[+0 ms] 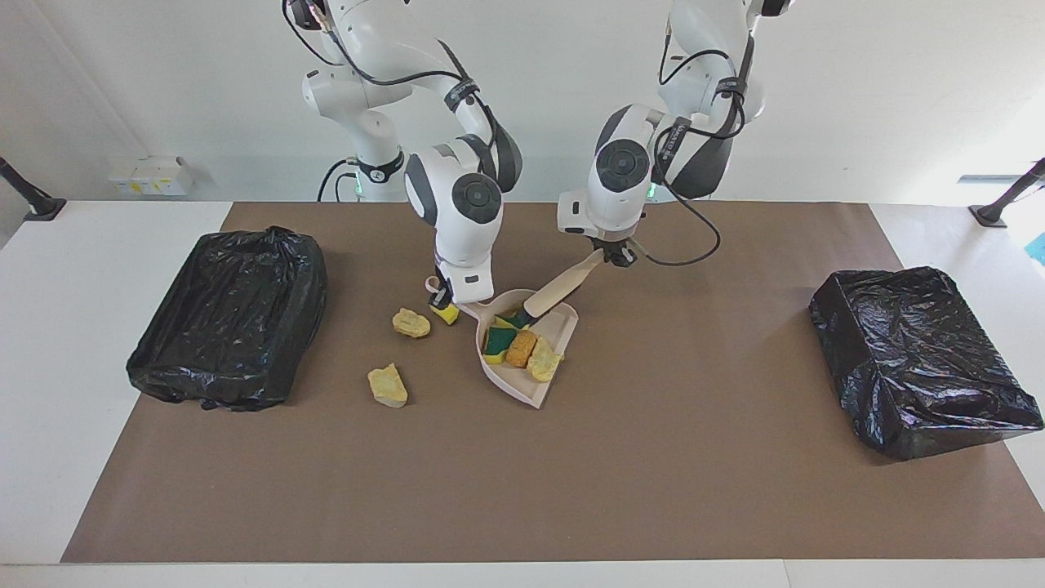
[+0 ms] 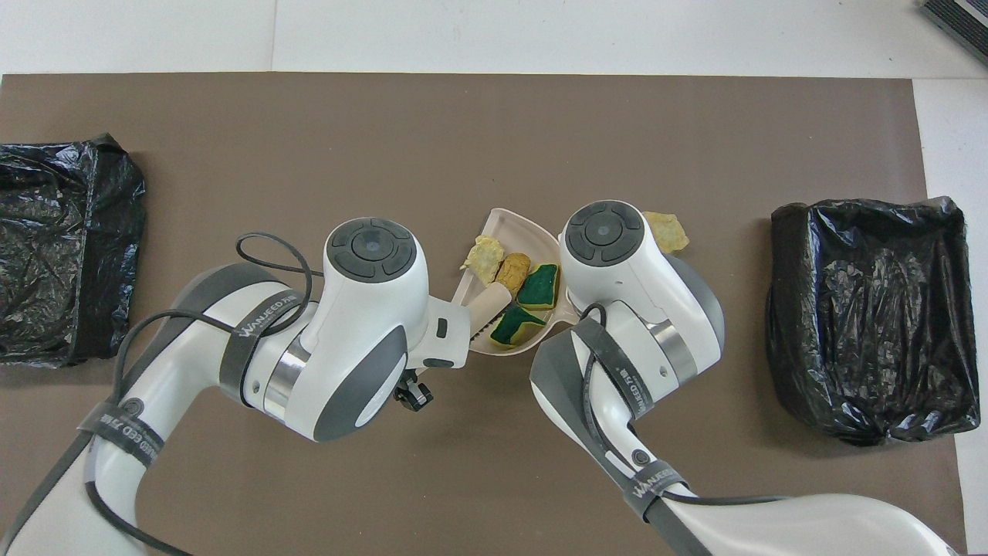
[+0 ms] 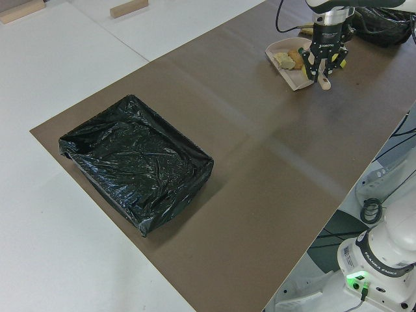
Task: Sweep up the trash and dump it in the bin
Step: 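Sweep the tan chunks into the dustpan with the left gripper's brush, then carry the dustpan to the bin nearest the right gripper and tip it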
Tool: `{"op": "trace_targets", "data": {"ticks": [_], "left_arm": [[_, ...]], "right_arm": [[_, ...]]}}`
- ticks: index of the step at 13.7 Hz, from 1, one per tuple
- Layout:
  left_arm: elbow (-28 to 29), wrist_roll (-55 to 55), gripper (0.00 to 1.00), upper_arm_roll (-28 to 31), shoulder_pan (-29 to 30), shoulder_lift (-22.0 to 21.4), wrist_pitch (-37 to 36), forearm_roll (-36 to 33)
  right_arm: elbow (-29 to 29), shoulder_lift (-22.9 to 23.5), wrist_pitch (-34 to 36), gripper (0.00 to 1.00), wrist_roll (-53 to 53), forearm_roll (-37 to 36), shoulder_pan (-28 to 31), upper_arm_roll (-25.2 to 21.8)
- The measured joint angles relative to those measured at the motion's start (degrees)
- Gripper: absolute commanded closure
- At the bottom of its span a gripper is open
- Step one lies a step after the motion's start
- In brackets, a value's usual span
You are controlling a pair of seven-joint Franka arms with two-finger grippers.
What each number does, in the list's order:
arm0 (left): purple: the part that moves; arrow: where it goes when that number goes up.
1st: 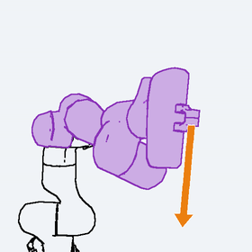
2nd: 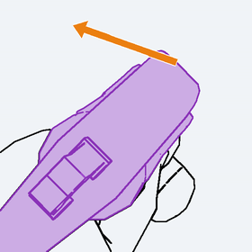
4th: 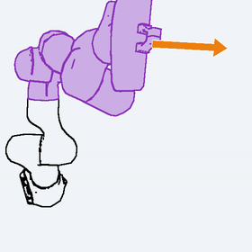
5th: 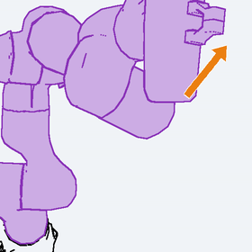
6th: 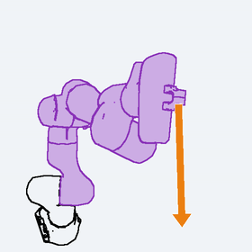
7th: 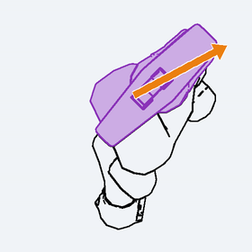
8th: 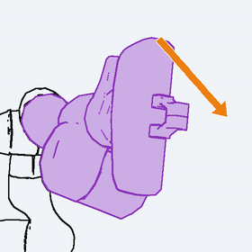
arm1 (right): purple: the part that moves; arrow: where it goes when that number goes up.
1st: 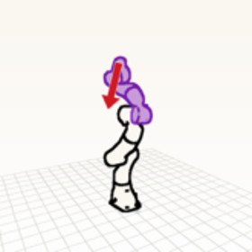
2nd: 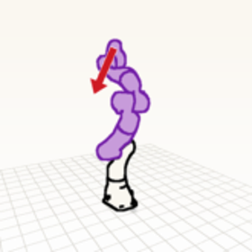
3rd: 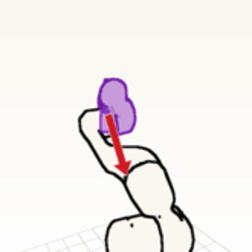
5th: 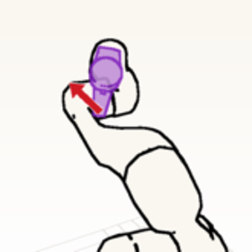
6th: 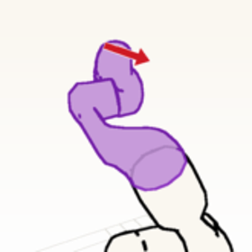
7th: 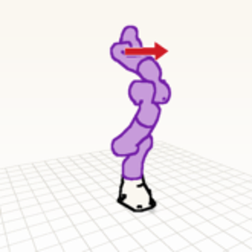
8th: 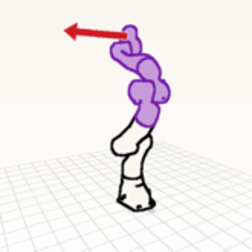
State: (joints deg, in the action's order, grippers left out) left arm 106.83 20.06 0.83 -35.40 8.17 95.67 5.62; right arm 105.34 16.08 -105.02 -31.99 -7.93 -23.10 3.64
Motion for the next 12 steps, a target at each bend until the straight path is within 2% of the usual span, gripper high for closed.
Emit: {"op": "trace_targets", "data": {"ticks": [2,5,10,12], "left_arm": [[0.0,-4.09,1.0,0.87,1.02,-0.91,-0.11,-0.05],[0.01,-16.0,1.0,1.24,4.91,-0.96,-0.02,-0.08],[-0.01,-31.06,1.0,1.44,10.58,-0.99,1.49,-0.09],[0.67,-35.98,1.0,1.21,11.05,-1.54,1.75,-0.06]], "right_arm": [[-0.21,-0.01,-0.09,1.0,-1.52,0.69,0.31,-0.07],[-0.35,-1.18,-0.01,1.0,-2.69,2.46,1.94,-0.23],[-0.42,-6.78,2.83,1.0,-4.52,3.51,6.11,-0.25],[-0.51,-9.42,4.36,1.0,-7.36,4.87,9.48,-0.28]]}}
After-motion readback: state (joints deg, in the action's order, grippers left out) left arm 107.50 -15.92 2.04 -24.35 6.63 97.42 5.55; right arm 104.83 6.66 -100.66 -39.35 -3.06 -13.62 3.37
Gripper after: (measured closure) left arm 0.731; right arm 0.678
